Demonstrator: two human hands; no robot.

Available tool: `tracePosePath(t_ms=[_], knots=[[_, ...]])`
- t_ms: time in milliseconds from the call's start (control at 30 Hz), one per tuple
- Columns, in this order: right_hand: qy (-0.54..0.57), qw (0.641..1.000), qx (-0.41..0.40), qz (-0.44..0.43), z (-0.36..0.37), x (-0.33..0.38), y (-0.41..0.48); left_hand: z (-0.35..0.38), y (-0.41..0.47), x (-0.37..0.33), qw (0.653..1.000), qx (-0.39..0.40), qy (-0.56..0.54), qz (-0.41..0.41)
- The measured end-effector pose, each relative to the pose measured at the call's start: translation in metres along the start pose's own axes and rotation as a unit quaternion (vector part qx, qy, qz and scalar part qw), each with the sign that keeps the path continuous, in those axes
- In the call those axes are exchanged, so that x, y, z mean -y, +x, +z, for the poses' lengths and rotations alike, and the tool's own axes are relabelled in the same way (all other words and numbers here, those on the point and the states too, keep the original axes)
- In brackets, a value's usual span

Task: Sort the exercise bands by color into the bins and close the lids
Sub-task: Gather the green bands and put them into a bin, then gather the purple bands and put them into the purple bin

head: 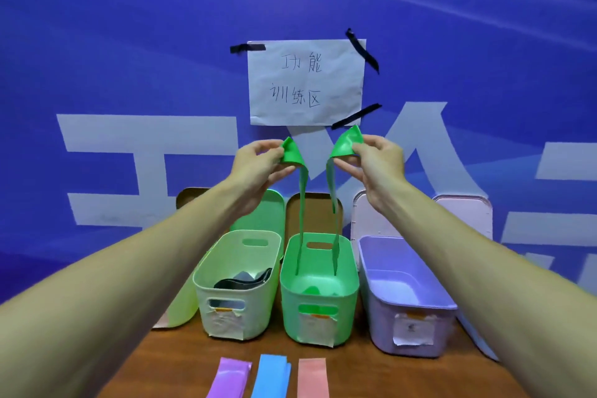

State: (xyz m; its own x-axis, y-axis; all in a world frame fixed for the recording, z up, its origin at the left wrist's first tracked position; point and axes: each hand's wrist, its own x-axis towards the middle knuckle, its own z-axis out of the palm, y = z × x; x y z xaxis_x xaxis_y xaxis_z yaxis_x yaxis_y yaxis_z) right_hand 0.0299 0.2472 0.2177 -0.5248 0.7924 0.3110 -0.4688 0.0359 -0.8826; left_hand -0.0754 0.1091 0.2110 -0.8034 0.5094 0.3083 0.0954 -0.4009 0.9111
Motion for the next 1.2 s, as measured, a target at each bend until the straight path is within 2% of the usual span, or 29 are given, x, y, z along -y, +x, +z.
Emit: tracePosePath(t_ms=[67, 133, 200, 267, 333, 467, 567, 633, 700, 767, 867, 933, 1000, 1067, 1133, 1200], knots=[[-0.044, 0.999, 0.006, 0.025, -0.003, -0.022, 0.011, 0.003, 0.011, 0.023, 0.998, 0.003, 0.057, -0.015], [-0.142, 0.986, 0.038, 0.078, -0.012, -0.055, 0.014, -0.002, 0.011, 0.055, 0.984, 0.046, 0.164, -0.050], [-0.254, 0.953, 0.108, 0.123, -0.025, -0.086, 0.006, -0.014, 0.002, 0.084, 0.938, 0.135, 0.310, -0.078], [-0.393, 0.895, 0.180, 0.110, -0.039, -0.106, -0.004, -0.027, -0.012, 0.102, 0.887, 0.197, 0.409, -0.081], [-0.474, 0.848, 0.224, 0.080, -0.048, -0.116, -0.016, -0.040, -0.028, 0.107, 0.876, 0.202, 0.433, -0.063], [-0.421, 0.858, 0.275, 0.103, -0.051, -0.129, -0.041, -0.074, -0.056, 0.110, 0.879, 0.203, 0.428, -0.058], [-0.425, 0.838, 0.324, 0.109, -0.043, -0.149, -0.066, -0.110, -0.082, 0.130, 0.877, 0.206, 0.425, -0.091], [-0.468, 0.801, 0.365, 0.079, -0.036, -0.168, -0.086, -0.133, -0.101, 0.152, 0.876, 0.196, 0.429, -0.098], [-0.526, 0.746, 0.408, 0.036, -0.030, -0.190, -0.105, -0.158, -0.123, 0.177, 0.874, 0.173, 0.440, -0.113], [-0.552, 0.712, 0.431, 0.038, -0.026, -0.211, -0.123, -0.179, -0.141, 0.203, 0.874, 0.145, 0.443, -0.139], [-0.544, 0.719, 0.428, 0.058, -0.020, -0.237, -0.139, -0.197, -0.148, 0.230, 0.880, 0.053, 0.457, -0.123], [-0.538, 0.736, 0.409, 0.043, -0.014, -0.253, -0.143, -0.199, -0.143, 0.237, 0.887, -0.041, 0.442, -0.130], [-0.529, 0.759, 0.378, 0.038, -0.009, -0.268, -0.145, -0.197, -0.138, 0.245, 0.888, -0.099, 0.425, -0.143], [-0.494, 0.800, 0.338, 0.053, -0.009, -0.286, -0.149, -0.196, -0.139, 0.253, 0.865, -0.086, 0.480, -0.117], [-0.463, 0.841, 0.274, 0.051, -0.012, -0.304, -0.156, -0.195, -0.142, 0.259, 0.827, -0.031, 0.555, -0.086], [-0.452, 0.868, 0.204, 0.022, -0.017, -0.318, -0.163, -0.195, -0.140, 0.261, 0.818, -0.013, 0.569, -0.081]])
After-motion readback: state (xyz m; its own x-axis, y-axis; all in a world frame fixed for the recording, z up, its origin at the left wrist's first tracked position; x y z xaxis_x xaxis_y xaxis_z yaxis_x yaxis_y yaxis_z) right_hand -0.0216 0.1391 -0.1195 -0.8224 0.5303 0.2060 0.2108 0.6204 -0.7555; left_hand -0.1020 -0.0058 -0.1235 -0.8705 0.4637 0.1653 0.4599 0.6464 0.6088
